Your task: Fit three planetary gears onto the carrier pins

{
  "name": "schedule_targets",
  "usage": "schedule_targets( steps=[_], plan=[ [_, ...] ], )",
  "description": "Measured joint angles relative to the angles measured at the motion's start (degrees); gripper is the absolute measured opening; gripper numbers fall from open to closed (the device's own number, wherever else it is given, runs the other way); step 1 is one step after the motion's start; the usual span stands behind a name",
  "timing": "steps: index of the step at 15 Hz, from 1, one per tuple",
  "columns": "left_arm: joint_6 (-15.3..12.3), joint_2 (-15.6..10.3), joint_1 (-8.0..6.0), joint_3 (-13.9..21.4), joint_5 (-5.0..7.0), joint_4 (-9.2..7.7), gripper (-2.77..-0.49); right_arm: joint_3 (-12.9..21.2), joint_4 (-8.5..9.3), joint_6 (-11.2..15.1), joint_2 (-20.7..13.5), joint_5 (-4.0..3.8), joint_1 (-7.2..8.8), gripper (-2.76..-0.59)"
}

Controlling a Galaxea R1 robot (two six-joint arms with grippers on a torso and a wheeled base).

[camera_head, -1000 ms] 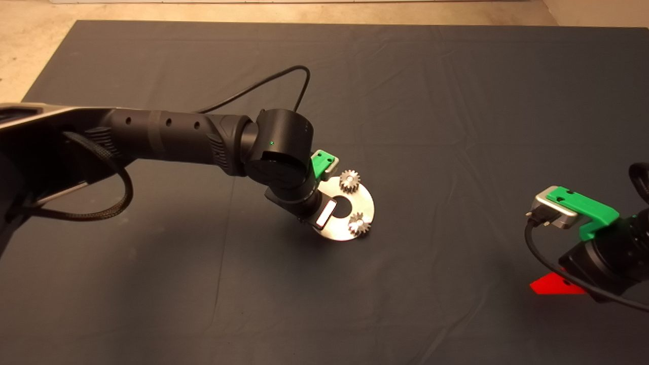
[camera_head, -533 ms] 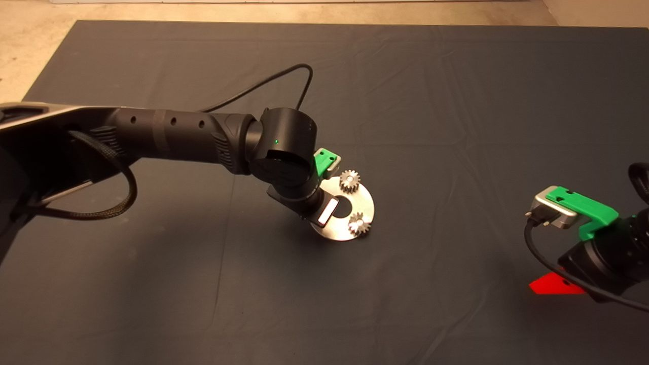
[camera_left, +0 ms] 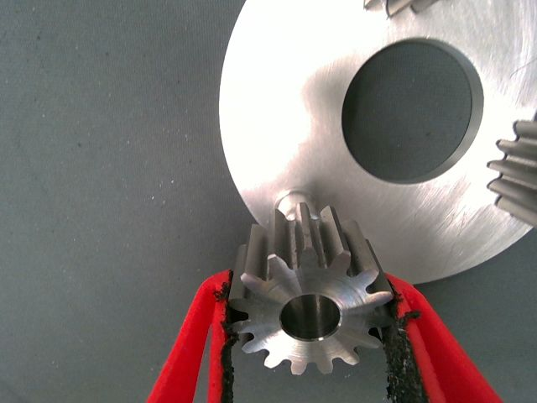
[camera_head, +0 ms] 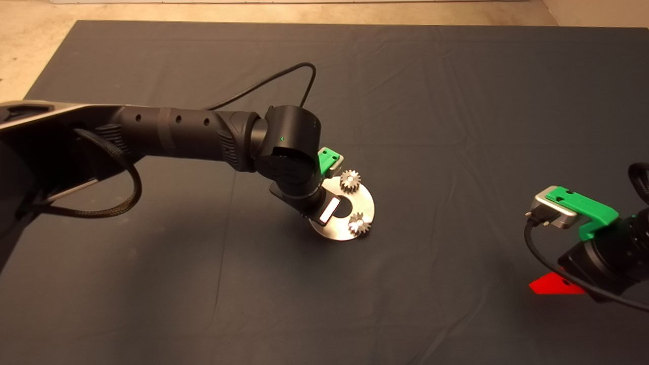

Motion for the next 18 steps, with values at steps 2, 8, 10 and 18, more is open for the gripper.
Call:
schedule_targets(
  steps=[2, 8, 10, 18],
  plan=[
    [0.63, 0.18, 0.00, -0.95, -0.72, 0.66, -2.38, 0.00, -0.01, 0.00, 0.00, 0.00, 0.00, -1.60],
    [1.79, 0.35, 0.30, -2.17, -1.27, 0.66, -2.38, -0.01, -0.01, 0.00, 0.00, 0.08, 0.00, -1.60],
    [1.79, 0.33, 0.30, -2.20, -1.27, 0.68, -2.38, -0.04, -0.01, 0.00, 0.00, 0.09, 0.00, -1.60],
    [1.95, 0.32, 0.30, -2.20, -1.30, 0.69, -2.21, -0.06, -0.01, 0.00, 0.00, 0.09, 0.00, -1.60]
  ],
)
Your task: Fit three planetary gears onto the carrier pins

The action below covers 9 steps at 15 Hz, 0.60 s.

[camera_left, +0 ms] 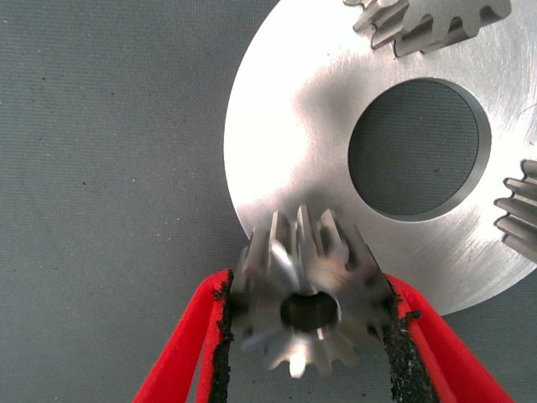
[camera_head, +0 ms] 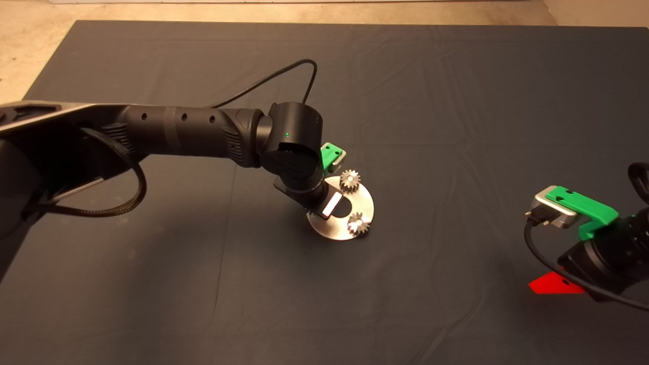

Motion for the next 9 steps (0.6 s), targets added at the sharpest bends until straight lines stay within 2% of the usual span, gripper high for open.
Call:
schedule_targets(
  steps=[3, 5, 9],
  plan=[
    [0.00, 0.00, -0.01, 0.02, 0.09, 0.17, -2.08, 0.00, 0.00, 0.00, 0.00, -0.01, 0.00, -1.60],
    [0.00, 0.00, 0.00, 0.02, 0.09, 0.18, -2.08, 0.00, 0.00, 0.00, 0.00, 0.00, 0.00, -1.60],
    [-0.64, -0.55, -0.02, 0.79, 0.12, 0.35, -1.82, 0.00, 0.00, 0.00, 0.02, 0.00, 0.00, -1.60]
  ],
)
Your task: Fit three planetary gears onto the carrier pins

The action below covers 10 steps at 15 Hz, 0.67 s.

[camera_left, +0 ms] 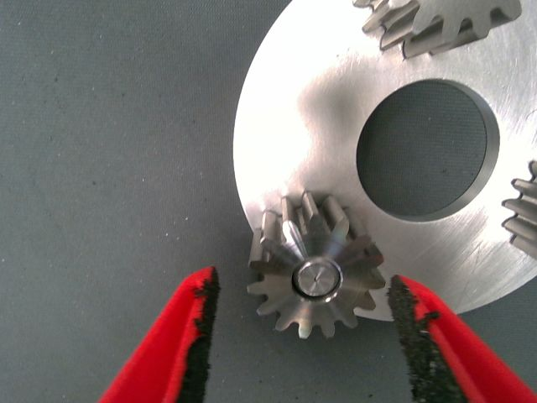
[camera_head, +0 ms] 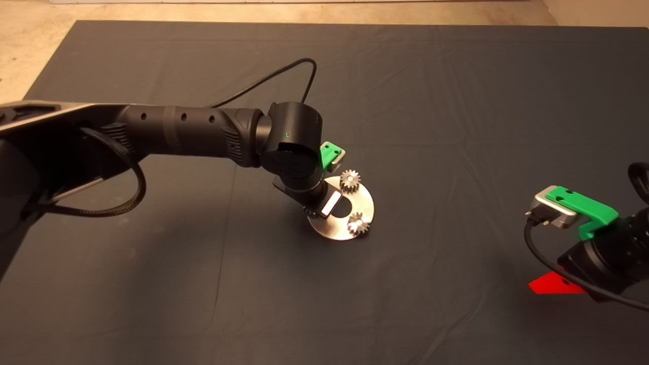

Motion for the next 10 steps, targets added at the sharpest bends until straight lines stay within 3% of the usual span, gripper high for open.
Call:
schedule_targets(
  steps=[2, 4, 6, 7, 8, 10],
  plan=[
    [-2.56, -1.63, -0.84, 2.84, 0.01, -0.02, -1.79, 0.00, 0.00, 0.00, 0.04, 0.00, 0.00, -1.60],
    [-7.44, -5.25, -3.94, 8.50, -0.02, 0.05, -1.79, 0.00, -0.05, 0.05, 0.39, 0.68, 0.02, -1.60],
    [-14.88, -10.74, -6.45, 17.42, 0.10, 0.30, -1.80, 0.05, -0.45, 0.96, 0.39, 2.91, 0.16, -1.60],
    [-19.25, -13.40, -6.93, 22.21, 0.23, 0.27, -1.80, 0.20, -1.57, 2.93, 0.50, 4.26, 0.50, -1.60],
    [-23.58, -16.08, -7.45, 26.92, 0.24, 0.17, -1.80, 0.46, -3.42, 4.99, 0.85, 4.96, 0.69, -1.60],
    [-29.72, -22.03, -9.44, 34.26, 0.15, -0.02, -1.80, 0.88, -8.49, 11.25, 3.18, 5.07, 0.96, -1.60]
  ],
)
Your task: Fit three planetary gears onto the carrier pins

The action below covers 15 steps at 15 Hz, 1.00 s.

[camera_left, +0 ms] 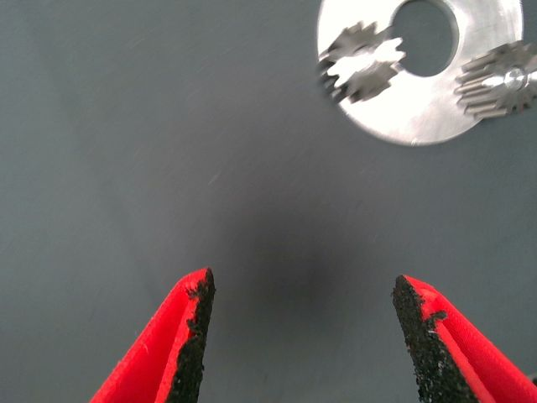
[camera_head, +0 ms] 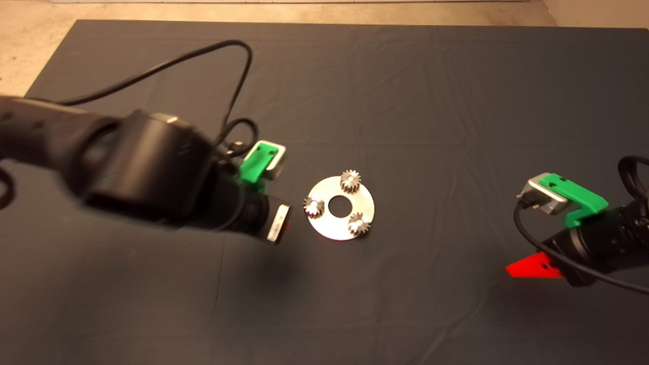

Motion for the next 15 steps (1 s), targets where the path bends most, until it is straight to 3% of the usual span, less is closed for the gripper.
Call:
schedule_targets(
  steps=[2, 4, 5, 6, 8, 10, 11, 13, 15],
  plan=[
    [-5.82, -2.91, -1.50, 3.65, 0.44, -0.06, -1.80, 0.49, -4.37, 3.86, 3.37, -0.49, 0.00, -1.60],
    [-8.87, -3.52, -1.55, 5.54, 0.29, -0.66, -1.80, 1.04, -7.72, 5.74, 5.17, -0.43, -0.82, -1.60],
    [-10.16, -3.68, -1.80, 6.00, 0.27, -0.85, -1.80, 1.13, -9.13, 6.33, 5.51, -0.76, -3.05, -1.60],
    [-10.87, -3.68, -2.08, 6.25, 0.27, -1.09, -1.80, 1.19, -10.08, 7.28, 6.43, -1.37, -6.30, -1.60],
    [-12.03, -3.65, -2.16, 6.67, 0.25, -1.72, -1.80, 1.46, -13.74, 11.71, 11.13, -2.26, -11.52, -1.60],
    [-13.12, -3.30, -2.14, 6.91, 0.22, -2.48, -1.80, 1.68, -16.28, 15.77, 17.16, -5.04, -12.43, -1.60],
    [-14.02, -2.97, -1.93, 7.09, 0.29, -2.87, -1.80, 1.96, -17.01, 17.87, 19.29, -7.28, -12.69, -1.60],
    [-15.81, -0.64, -0.87, 7.15, 0.71, -3.23, -1.80, 2.43, -17.41, 20.08, 20.06, -8.15, -13.20, -1.60],
    [-17.47, 3.94, -0.03, 7.18, -0.15, -3.32, -1.80, 2.71, -17.56, 22.11, 20.56, -8.56, -13.68, -1.60]
  ],
)
